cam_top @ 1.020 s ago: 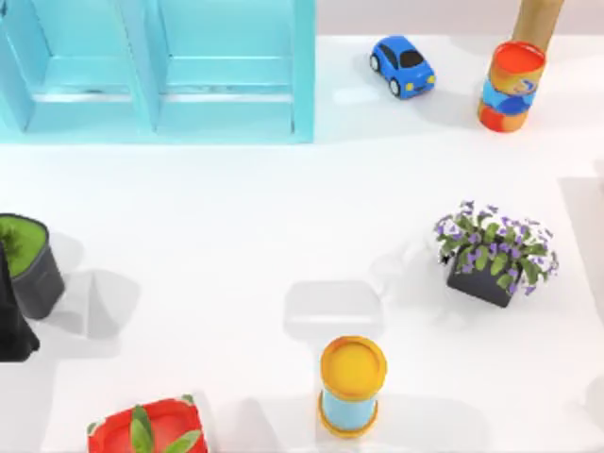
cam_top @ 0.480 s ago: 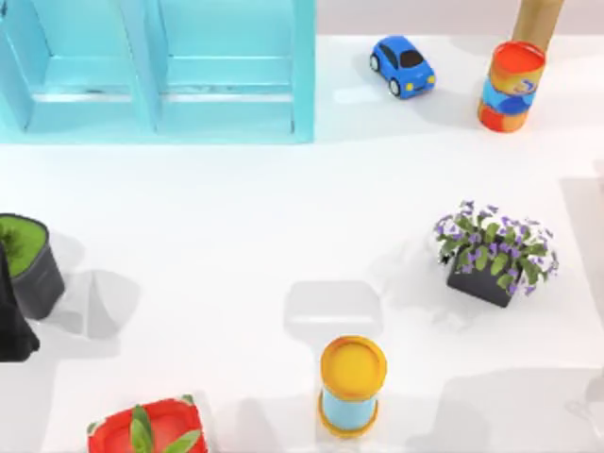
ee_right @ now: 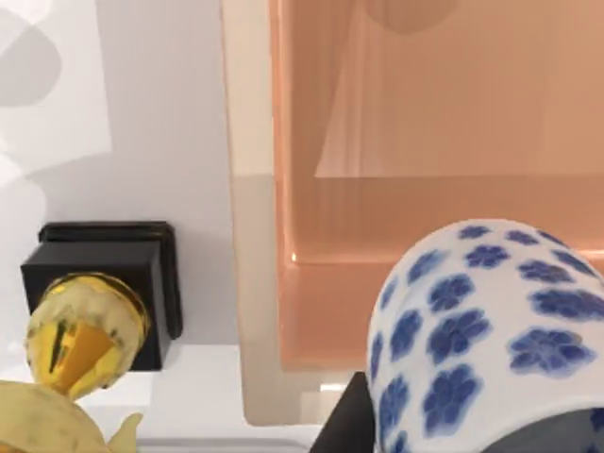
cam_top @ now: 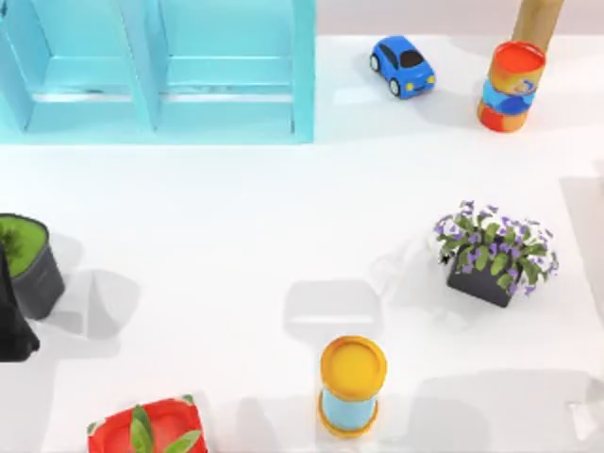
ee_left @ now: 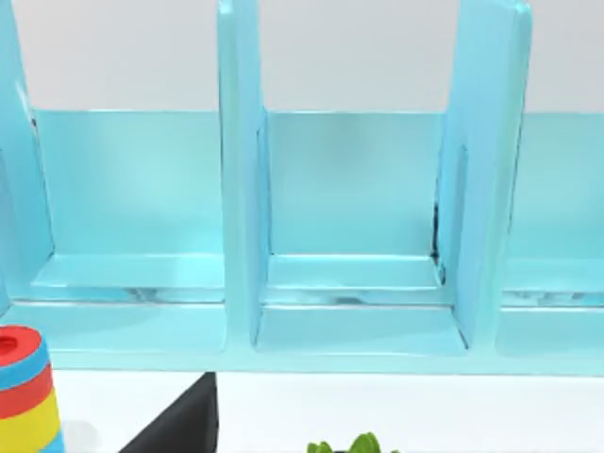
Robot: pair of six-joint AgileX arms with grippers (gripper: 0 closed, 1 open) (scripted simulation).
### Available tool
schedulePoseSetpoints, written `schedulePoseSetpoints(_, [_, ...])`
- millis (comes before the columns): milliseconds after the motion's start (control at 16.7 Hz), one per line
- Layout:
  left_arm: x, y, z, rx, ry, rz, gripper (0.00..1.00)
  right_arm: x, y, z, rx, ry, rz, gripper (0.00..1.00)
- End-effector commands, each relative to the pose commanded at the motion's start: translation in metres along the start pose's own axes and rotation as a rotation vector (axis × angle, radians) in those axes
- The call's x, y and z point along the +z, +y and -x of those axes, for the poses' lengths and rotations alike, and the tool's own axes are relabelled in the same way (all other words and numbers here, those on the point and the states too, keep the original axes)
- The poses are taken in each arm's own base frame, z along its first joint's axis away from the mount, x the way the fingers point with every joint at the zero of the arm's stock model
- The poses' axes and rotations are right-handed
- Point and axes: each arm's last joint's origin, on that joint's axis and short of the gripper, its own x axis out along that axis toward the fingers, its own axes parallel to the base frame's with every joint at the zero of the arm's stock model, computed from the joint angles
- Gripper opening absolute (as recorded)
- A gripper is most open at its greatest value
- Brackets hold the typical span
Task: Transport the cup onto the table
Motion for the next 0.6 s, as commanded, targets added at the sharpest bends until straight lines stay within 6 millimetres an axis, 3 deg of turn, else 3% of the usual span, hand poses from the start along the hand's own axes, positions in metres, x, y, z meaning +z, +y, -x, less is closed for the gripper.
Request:
schedulePoseSetpoints(120, [0.0,0.0,0.0,0.0,0.0,0.0,1.0,0.014,0.007,0.004,0.007,0.006,-0.004,0.0])
schedulePoseSetpoints(300, [0.0,0.0,0.0,0.0,0.0,0.0,1.0,0.052,0.032,0.017,0.015,0.007,-0.011,0.0])
schedulePoseSetpoints(420, [0.0,0.0,0.0,0.0,0.0,0.0,1.0,0.083,0.062,0.028,0.019,-0.001,-0.014,0.0])
schedulePoseSetpoints(600, [0.0,0.0,0.0,0.0,0.0,0.0,1.0,0.127,0.129,0.04,0.025,-0.018,-0.013,0.0])
